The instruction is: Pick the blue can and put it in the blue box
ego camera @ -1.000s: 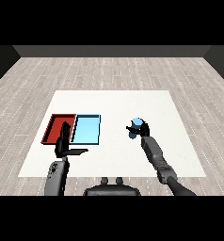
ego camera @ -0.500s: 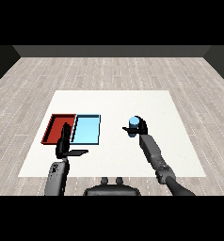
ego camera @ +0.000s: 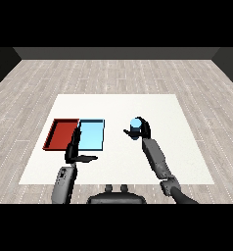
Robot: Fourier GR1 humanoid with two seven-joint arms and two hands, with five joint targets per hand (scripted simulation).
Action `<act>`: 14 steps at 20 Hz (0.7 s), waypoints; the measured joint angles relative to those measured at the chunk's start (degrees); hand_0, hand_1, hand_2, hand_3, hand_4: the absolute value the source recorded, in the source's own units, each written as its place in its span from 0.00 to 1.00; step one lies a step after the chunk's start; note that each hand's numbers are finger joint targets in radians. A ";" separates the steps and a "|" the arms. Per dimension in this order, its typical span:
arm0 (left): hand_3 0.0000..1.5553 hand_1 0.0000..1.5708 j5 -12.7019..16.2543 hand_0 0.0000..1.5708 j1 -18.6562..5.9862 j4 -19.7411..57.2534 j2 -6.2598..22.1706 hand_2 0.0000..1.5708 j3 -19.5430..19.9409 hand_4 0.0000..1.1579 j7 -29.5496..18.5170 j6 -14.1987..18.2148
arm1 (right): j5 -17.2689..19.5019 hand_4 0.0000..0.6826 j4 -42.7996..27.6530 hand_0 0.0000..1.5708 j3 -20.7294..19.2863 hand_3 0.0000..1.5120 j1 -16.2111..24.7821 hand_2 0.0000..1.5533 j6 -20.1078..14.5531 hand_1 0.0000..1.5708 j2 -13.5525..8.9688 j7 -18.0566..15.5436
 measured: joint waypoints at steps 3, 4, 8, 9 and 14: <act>0.00 0.00 -0.05 0.00 -1.11 1.05 -0.38 0.00 -2.43 0.00 0.36 1.56 | 0.11 0.78 -3.72 0.92 0.92 0.90 0.51 0.95 0.66 0.92 0.03 1.54; 0.00 0.00 0.27 0.00 -2.08 1.39 -0.46 0.00 -2.99 0.00 1.06 2.15 | 0.25 0.78 -6.01 0.92 1.57 0.90 1.75 0.95 0.70 0.92 0.17 2.34; 0.00 0.00 0.43 0.00 -2.78 0.47 -0.63 0.00 -4.74 0.00 2.74 2.89 | 0.84 0.79 -17.02 0.92 4.43 0.90 9.15 0.95 1.35 0.92 0.17 5.80; 0.00 0.00 0.46 0.00 -2.89 0.34 -0.65 0.00 -5.02 0.00 3.00 3.05 | 1.02 0.81 -18.86 0.92 5.19 0.89 10.05 0.95 1.03 0.92 0.32 6.72; 0.00 0.00 1.88 0.00 -5.81 2.42 -0.69 0.00 -6.88 0.00 3.25 4.41 | 1.49 0.83 -25.08 0.92 8.41 0.90 12.20 0.94 -0.38 0.92 0.73 9.36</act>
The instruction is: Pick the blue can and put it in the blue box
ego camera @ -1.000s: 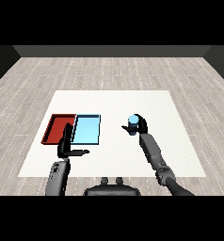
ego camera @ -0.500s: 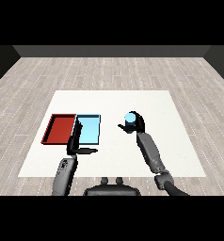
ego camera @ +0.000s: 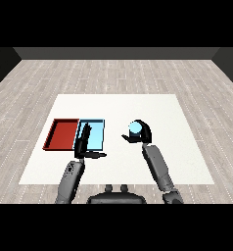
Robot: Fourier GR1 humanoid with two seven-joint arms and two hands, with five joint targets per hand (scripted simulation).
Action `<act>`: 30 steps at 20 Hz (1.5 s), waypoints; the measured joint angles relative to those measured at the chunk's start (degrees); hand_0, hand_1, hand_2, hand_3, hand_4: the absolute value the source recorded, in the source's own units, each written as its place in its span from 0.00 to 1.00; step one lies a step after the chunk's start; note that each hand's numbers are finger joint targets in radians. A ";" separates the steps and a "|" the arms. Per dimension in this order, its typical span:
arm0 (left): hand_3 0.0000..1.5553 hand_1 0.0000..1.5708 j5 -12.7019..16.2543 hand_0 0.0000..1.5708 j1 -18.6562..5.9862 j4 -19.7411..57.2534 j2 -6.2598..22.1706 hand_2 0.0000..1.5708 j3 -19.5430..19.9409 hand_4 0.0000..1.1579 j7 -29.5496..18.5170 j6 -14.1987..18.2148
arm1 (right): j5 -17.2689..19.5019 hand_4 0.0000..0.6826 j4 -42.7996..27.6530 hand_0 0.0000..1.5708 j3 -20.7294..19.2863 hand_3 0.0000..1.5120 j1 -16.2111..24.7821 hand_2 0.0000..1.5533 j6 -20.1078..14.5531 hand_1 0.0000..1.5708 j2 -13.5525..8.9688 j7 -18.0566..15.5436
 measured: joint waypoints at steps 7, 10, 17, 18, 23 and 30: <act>0.00 0.00 2.97 0.00 -2.73 0.64 -0.04 0.00 -3.50 0.00 2.83 1.83 | 0.13 0.81 -4.12 0.92 1.19 0.91 1.14 0.95 0.48 0.92 -0.53 2.11; 0.00 0.00 4.26 0.00 -3.58 1.36 -0.04 0.00 -7.04 0.00 2.40 4.26 | 0.42 0.83 -3.53 0.92 1.96 0.91 0.59 0.95 -0.74 0.92 -0.15 1.47; 0.00 0.00 5.02 0.00 -6.37 4.37 -0.05 0.00 -12.30 0.00 1.36 8.36 | -0.21 0.81 -5.83 0.93 5.10 0.91 0.18 0.95 -1.88 0.93 0.13 2.73; 0.00 0.00 5.26 0.00 -6.80 4.98 -0.05 0.00 -12.54 0.00 1.38 8.63 | -0.53 0.81 -6.59 0.93 5.81 0.91 0.37 0.94 -2.16 0.93 0.15 3.20; 0.00 0.00 6.71 0.00 -8.91 9.14 0.06 0.00 -13.33 0.00 0.46 8.81 | -2.28 0.81 -5.91 0.91 8.23 0.90 -0.72 0.94 -3.76 0.91 0.20 2.76; 0.00 0.00 10.06 0.00 -11.75 13.46 -0.02 0.00 -16.59 0.00 0.03 12.18 | -5.34 0.82 -3.10 0.92 11.84 0.91 -3.07 0.95 -5.79 0.92 0.21 1.42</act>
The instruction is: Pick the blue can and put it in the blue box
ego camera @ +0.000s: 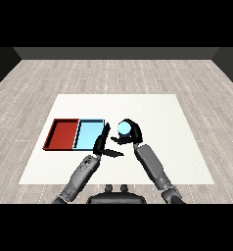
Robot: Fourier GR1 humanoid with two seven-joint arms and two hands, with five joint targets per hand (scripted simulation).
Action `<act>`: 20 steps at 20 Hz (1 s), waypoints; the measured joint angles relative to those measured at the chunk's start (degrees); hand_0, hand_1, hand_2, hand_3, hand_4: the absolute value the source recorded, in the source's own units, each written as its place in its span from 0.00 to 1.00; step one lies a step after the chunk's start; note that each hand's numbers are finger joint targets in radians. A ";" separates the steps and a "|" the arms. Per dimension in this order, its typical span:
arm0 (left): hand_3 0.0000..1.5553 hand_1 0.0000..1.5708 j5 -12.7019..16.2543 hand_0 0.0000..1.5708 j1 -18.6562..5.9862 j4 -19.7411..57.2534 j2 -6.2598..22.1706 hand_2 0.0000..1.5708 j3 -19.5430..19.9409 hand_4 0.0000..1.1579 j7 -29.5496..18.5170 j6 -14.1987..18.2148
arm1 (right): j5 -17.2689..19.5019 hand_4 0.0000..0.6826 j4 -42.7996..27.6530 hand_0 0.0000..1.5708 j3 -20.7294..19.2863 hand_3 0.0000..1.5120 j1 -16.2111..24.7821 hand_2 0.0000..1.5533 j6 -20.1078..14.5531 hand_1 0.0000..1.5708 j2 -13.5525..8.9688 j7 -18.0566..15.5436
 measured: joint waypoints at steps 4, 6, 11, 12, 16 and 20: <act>0.00 0.00 3.03 0.00 -2.18 2.60 -0.02 0.00 -2.16 0.00 -0.55 1.84 | -1.14 0.81 1.08 0.91 0.70 0.90 -0.45 0.94 0.11 0.91 0.00 -1.20; 0.00 0.00 3.77 0.00 -3.34 3.42 -0.02 0.00 -2.68 0.00 -0.37 2.58 | -1.62 0.82 1.54 0.92 1.15 0.91 -0.78 0.94 0.29 0.92 0.00 -1.76; 0.00 0.00 7.43 0.00 -5.82 6.96 -0.02 0.00 -5.07 0.00 -2.21 4.45 | -1.85 0.82 0.84 0.91 1.66 0.91 -1.01 0.94 0.43 0.91 -0.14 -1.32; 0.00 0.00 8.16 0.00 -6.11 7.77 -0.02 0.00 -5.37 0.00 -2.71 4.73 | -1.68 0.82 1.02 0.91 1.84 0.91 -0.72 0.94 0.45 0.91 -0.11 -1.60; 0.00 0.00 9.23 0.00 -6.27 8.83 -0.03 0.00 -6.49 0.00 -3.27 5.07 | -1.92 0.82 0.39 0.90 2.50 0.90 -0.82 0.94 0.48 0.90 -0.04 -1.33; 0.00 0.00 8.94 0.00 -7.15 9.17 0.14 0.00 -5.61 0.00 -2.29 4.77 | -2.99 0.81 -0.54 0.91 4.14 0.91 -1.14 0.94 -0.61 0.91 -0.02 -0.81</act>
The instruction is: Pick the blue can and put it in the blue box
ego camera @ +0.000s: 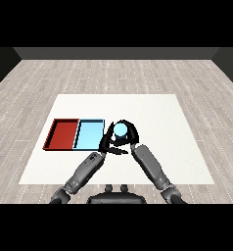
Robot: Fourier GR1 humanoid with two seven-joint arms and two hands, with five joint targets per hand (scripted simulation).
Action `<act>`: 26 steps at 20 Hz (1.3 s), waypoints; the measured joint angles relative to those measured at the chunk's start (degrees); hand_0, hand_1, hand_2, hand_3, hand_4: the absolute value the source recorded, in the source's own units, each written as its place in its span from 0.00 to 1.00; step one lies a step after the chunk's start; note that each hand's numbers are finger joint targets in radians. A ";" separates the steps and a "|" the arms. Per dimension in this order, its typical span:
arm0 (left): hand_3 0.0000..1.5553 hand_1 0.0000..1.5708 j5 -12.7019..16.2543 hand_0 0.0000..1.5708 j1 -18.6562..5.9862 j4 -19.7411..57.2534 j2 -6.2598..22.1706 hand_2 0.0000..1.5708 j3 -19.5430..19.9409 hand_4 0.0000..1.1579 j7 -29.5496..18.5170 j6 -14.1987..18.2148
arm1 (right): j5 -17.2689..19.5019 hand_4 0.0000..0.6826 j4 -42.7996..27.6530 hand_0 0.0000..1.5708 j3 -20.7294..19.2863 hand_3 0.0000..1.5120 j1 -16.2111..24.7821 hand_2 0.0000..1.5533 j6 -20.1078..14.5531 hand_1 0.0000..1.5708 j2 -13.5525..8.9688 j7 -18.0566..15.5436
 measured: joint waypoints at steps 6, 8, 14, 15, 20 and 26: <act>0.00 0.00 3.16 0.00 -3.55 3.61 -0.03 0.00 -2.42 0.00 -0.91 2.16 | -0.05 0.80 -1.57 0.91 1.43 0.91 0.85 0.94 -0.78 0.91 -0.09 0.30; 0.00 0.00 3.44 0.00 -4.13 3.54 -0.08 0.00 -2.71 0.00 -0.51 2.73 | -0.06 0.78 -1.42 0.91 1.87 0.91 1.41 0.94 -0.73 0.91 -0.05 -0.05; 0.00 0.00 4.33 0.00 -4.98 3.77 0.17 0.00 -3.77 0.00 -0.82 3.82 | -1.47 0.77 -0.12 0.93 3.19 0.91 -0.17 0.94 -1.70 0.93 -0.14 -0.13; 0.00 0.00 5.55 0.00 -5.36 4.96 0.31 0.00 -4.59 0.00 -2.25 3.95 | -1.62 0.78 -0.90 0.93 4.42 0.91 0.27 0.94 -2.69 0.93 -0.23 -0.25; 0.00 0.00 6.35 0.00 -6.67 6.16 1.03 0.00 -5.29 0.00 -2.87 4.55 | -0.65 0.71 -2.69 0.92 6.85 0.89 -0.54 0.93 -5.45 0.92 -0.79 2.36; 0.00 0.00 7.45 0.00 -7.21 6.33 1.60 0.25 -6.55 0.67 -1.33 7.81 | -1.03 0.75 -2.50 0.92 7.72 0.90 -0.46 0.94 -5.64 0.92 -1.05 0.95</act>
